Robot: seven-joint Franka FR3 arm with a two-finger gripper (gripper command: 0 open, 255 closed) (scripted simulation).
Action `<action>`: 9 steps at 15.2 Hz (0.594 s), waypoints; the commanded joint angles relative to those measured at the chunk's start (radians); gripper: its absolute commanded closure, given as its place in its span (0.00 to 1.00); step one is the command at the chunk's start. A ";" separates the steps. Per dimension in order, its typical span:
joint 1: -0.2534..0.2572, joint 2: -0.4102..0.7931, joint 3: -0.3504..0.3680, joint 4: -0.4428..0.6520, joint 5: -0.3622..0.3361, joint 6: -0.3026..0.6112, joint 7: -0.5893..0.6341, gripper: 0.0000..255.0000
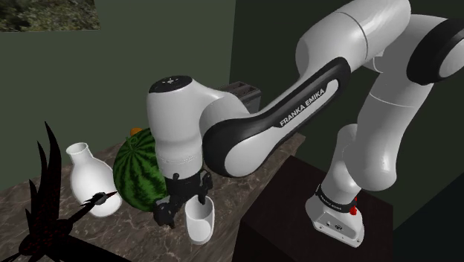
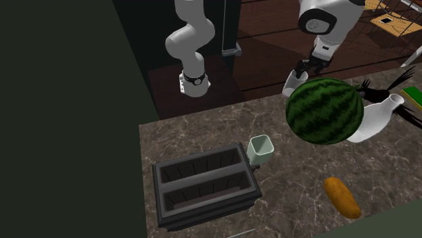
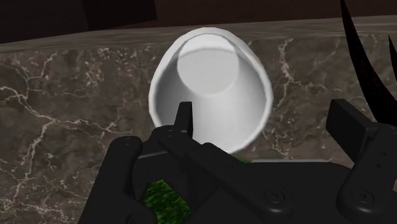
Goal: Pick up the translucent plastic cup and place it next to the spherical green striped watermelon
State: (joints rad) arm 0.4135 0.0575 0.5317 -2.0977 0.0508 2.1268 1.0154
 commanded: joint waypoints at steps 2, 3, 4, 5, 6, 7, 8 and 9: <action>-0.006 -0.034 -0.002 0.054 0.017 -0.085 -0.011 0.00; -0.005 -0.034 -0.002 0.054 0.017 -0.085 -0.011 0.00; -0.005 -0.034 -0.002 0.054 0.017 -0.085 -0.011 0.00; -0.005 -0.034 -0.002 0.054 0.017 -0.085 -0.011 0.00; -0.005 -0.034 -0.002 0.054 0.017 -0.085 -0.011 0.00; -0.005 -0.034 -0.002 0.054 0.017 -0.085 -0.011 0.00; -0.005 -0.034 -0.002 0.054 0.017 -0.085 -0.011 0.00; -0.005 -0.034 -0.002 0.054 0.017 -0.085 -0.011 0.00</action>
State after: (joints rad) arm 0.4083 0.0235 0.5294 -2.0435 0.0677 2.0417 1.0040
